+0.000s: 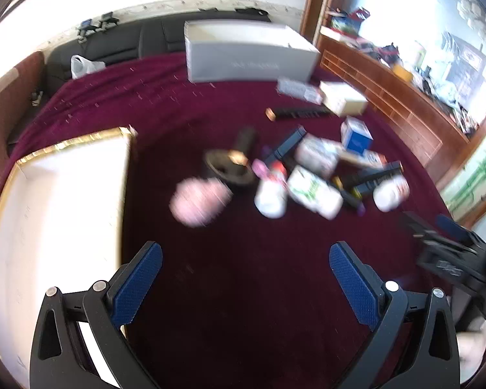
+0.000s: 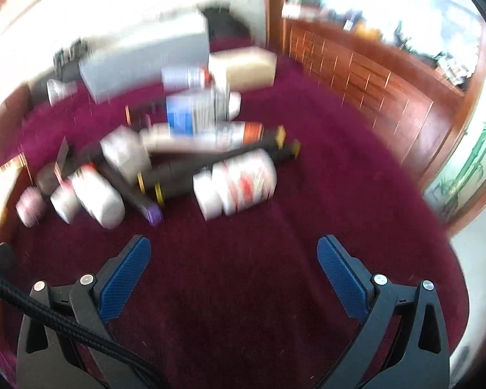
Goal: Organize objects
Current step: 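Grasp the pink fluffy pom-pom with the left gripper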
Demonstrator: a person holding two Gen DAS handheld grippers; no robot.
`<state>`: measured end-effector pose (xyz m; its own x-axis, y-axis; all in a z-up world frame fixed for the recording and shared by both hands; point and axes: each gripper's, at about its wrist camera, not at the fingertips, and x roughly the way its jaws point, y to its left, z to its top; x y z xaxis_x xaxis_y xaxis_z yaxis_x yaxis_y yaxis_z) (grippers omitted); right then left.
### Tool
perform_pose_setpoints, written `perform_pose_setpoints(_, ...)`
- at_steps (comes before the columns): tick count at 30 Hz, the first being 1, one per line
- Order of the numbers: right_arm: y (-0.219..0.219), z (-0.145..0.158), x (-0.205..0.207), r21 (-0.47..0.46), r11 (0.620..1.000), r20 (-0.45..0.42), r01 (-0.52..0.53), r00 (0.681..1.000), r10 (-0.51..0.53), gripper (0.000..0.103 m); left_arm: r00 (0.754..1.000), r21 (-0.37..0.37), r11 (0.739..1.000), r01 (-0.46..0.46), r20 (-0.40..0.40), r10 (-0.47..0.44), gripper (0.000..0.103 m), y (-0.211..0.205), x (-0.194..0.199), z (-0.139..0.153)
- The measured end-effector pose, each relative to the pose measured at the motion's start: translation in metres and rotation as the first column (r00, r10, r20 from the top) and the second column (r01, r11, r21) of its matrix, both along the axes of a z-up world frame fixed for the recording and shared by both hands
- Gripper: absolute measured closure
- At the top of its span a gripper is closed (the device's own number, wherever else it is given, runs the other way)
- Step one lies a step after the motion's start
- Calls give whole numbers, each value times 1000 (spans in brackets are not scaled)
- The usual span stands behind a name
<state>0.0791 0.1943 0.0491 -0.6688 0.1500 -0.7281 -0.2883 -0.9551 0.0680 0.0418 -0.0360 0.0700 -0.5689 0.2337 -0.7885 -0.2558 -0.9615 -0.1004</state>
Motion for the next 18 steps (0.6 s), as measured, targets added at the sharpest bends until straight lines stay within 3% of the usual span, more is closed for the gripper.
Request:
perform_pose_setpoints(4, 4, 22, -5, -40, 999, -159, 21, 987, -28, 0, 999, -33, 998, -52, -17, 52, 2, 0, -29, 0)
perform_pose_setpoints(8, 0, 22, -28, -47, 999, -182, 2, 983, -11, 0, 997, -56, 996, -71, 34, 73, 4, 0, -55, -19)
perform_pose_setpoints(9, -2, 21, -29, -45, 999, -187, -8, 982, 0, 0, 997, -85, 994, -69, 40, 72, 9, 2, -62, -25)
perform_pose_setpoints(11, -4, 22, -27, -31, 999, -210, -23, 978, 16, 0, 996, -107, 992, -62, 54, 69, 16, 3, -64, -30)
perform_pose_setpoints(15, -5, 22, -19, -38, 997, -248, -64, 967, 52, 0, 991, -115, 991, -75, 106, 87, 17, 0, -71, -44)
perform_pose_setpoints(18, -1, 19, -18, -70, 993, -256, -98, 964, 77, 0, 989, -142, 989, -36, 139, 56, 40, 5, -71, -53)
